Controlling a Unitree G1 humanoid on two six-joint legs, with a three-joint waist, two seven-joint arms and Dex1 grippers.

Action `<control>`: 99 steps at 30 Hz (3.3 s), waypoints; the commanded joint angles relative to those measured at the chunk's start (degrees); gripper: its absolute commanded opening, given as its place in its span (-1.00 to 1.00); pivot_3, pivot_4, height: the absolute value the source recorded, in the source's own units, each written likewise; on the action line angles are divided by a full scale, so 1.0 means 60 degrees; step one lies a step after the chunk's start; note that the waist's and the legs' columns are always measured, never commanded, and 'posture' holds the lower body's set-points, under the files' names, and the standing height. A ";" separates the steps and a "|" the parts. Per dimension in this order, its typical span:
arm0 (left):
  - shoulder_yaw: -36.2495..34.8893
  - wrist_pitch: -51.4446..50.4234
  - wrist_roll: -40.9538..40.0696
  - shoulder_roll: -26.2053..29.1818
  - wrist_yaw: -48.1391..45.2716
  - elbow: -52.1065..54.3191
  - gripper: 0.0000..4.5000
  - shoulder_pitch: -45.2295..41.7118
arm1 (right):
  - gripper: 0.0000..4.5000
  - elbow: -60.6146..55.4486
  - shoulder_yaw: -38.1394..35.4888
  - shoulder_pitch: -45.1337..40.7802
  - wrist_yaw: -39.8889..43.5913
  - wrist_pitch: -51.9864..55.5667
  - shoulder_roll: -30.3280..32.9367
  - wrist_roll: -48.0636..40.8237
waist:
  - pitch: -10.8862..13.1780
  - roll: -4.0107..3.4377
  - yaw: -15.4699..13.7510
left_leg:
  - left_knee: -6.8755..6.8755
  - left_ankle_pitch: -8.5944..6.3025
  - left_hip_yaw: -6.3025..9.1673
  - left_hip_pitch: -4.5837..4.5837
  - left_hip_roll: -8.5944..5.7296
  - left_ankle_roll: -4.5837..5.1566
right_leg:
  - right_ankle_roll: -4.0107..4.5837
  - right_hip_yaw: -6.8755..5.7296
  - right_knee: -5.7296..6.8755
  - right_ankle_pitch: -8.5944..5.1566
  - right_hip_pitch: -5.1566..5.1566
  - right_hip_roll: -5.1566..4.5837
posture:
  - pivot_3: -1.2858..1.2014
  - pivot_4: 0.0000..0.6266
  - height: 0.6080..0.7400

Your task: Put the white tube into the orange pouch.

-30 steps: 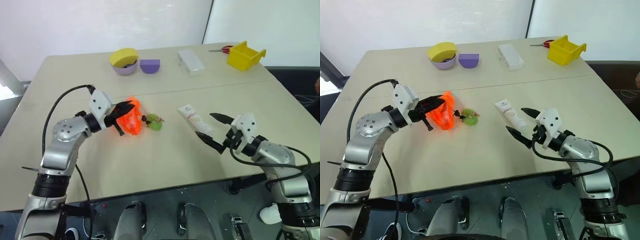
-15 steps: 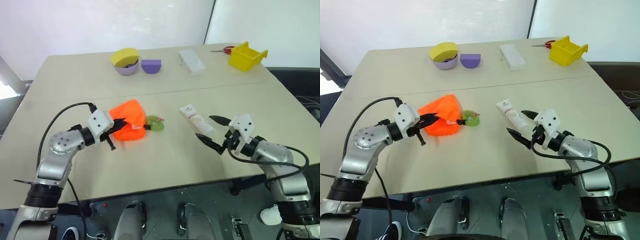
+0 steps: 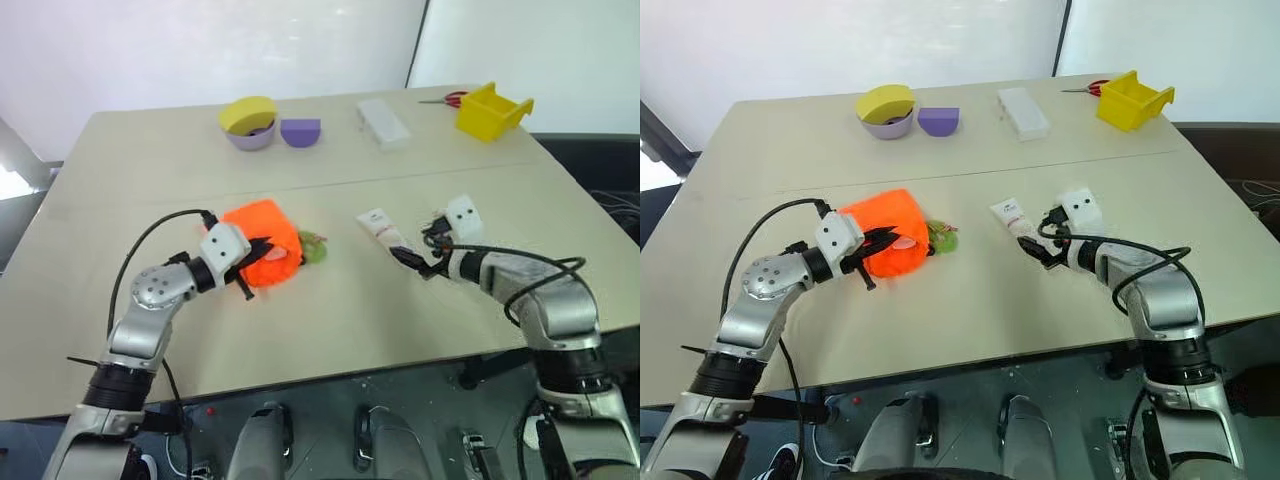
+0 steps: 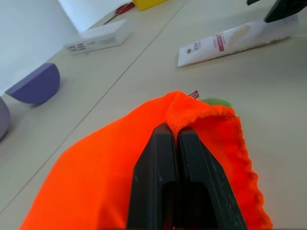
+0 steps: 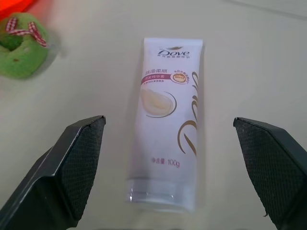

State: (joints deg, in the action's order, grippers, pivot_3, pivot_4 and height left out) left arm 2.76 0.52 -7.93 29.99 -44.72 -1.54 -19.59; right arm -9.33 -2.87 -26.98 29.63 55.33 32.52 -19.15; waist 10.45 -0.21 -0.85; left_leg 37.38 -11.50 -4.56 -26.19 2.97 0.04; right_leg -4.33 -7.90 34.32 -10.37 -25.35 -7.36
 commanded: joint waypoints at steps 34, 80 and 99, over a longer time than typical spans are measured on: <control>-0.0474 -0.0098 -0.0404 0.0341 -0.0136 -0.0374 -1.00 -0.0426 | -0.19 -0.3978 0.2146 0.1151 0.2551 -0.0443 0.1241 -0.1341 | 0.0002 0.0001 0.0046 | -0.0018 -0.0016 0.0020 -0.0011 0.0005 -0.0025 | -0.0006 -0.0003 -0.0018 -0.0006 -0.0013 0.0010 | 0.03 -0.52 1.00; -0.0090 -0.2097 -0.0946 0.0171 -0.0306 0.2119 -1.00 0.0653 | -0.19 0.3177 0.4709 -0.2992 -0.0634 -0.1921 -0.5490 0.2862 | 0.0003 0.0000 0.0269 | -0.0021 0.0015 -0.0001 -0.0010 0.0111 -0.0030 | 0.0047 -0.0001 -0.0007 0.0028 -0.0039 0.0115 | 0.03 -0.52 1.00; -0.0420 -0.1537 -0.0801 0.0179 0.0035 0.1451 -1.00 0.1185 | 0.99 0.1670 0.4648 -0.2380 0.0552 -0.1619 -0.4763 0.2589 | 0.0003 -0.0002 0.0258 | -0.0025 0.0015 -0.0034 -0.0033 0.0122 -0.0041 | 0.0067 0.0014 -0.0015 0.0040 -0.0077 0.0113 | 0.03 -0.52 1.00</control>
State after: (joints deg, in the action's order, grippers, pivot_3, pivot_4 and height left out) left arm 1.59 -10.27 -12.99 31.09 -45.10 6.96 -12.63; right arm 5.17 25.00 -41.08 31.45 45.01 3.76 -2.65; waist 10.47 -0.22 0.70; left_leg 37.23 -11.41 -4.78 -26.40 3.70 -0.20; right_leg -3.93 -7.80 34.23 -10.13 -25.84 -6.69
